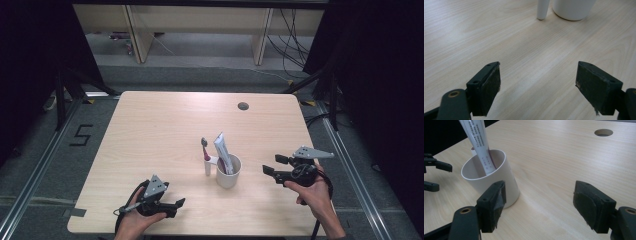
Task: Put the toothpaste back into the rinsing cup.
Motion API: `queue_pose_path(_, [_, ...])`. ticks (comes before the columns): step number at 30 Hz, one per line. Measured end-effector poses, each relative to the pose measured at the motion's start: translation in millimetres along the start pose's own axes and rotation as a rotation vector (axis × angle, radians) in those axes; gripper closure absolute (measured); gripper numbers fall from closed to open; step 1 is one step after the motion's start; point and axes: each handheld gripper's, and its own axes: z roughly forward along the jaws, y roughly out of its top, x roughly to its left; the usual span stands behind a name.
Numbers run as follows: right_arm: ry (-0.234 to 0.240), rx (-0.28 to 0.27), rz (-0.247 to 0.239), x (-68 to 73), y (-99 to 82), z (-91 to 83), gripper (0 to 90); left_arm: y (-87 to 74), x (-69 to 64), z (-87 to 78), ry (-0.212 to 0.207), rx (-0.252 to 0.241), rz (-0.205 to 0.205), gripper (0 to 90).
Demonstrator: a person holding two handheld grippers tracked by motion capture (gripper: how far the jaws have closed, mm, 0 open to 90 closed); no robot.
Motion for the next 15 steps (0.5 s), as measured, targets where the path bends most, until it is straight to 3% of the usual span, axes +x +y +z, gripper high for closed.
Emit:
queue_pose_path(1, [-0.002,-0.004,-0.031,-2.8,-0.5,-0.1,27.5,-0.2,-1.0,0.4,0.004,-0.012,-0.023,19.5])
queue_pose_path(2, [-0.01,0.015,-0.02,-2.3,-1.5,-1.7,27.4,-0.2,-0.9,0.1,0.005,-0.009,-0.022,19.5])
queue_pose_path(3, [-0.02,0.002,-0.058,-5.0,-2.0,-1.5,27.4,-0.4,-1.0,0.5,0.005,-0.013,-0.023,19.5])
queue_pose_path(4, [-0.004,0.004,-0.015,-2.7,-3.8,-1.0,27.3,-0.2,-1.2,0.2,0.006,-0.008,-0.019,19.4])
queue_pose_path(5, [-0.008,0.007,-0.042,-4.8,-3.9,-1.2,27.3,0.0,-0.3,-0.6,0.004,0.005,-0.001,19.5])
queue_pose_path(7, [-0.01,0.014,-0.023,-3.8,-5.6,-2.5,27.2,-0.3,-2.0,0.5,0.007,-0.01,-0.017,19.4])
queue_pose_path(8, [-0.019,0.011,-0.044,-5.4,-6.1,-2.5,27.2,-0.8,-1.1,0.0,0.004,-0.003,-0.004,19.5])
queue_pose_path(9, [-0.013,0.012,-0.033,-4.7,-6.7,-2.9,27.2,-1.3,-0.9,-0.4,-0.002,0.004,0.0,19.5])
queue_pose_path(11, [-0.027,0.007,-0.046,-4.6,-8.2,-3.6,27.1,-2.4,-1.9,-0.3,0.0,-0.006,-0.017,19.4])
queue_pose_path(12, [-0.017,0.021,-0.021,-2.2,-9.2,-5.5,27.1,-2.2,-0.5,-1.1,-0.004,0.004,-0.005,19.5])
queue_pose_path(13, [-0.036,0.007,-0.055,-3.5,-10.0,-5.7,27.1,-1.6,-0.4,-0.8,0.0,-0.004,-0.003,19.5])
queue_pose_path(15, [-0.025,0.023,-0.028,-0.4,-13.1,-7.5,26.8,-1.0,-0.7,-0.8,0.008,0.0,0.002,19.4])
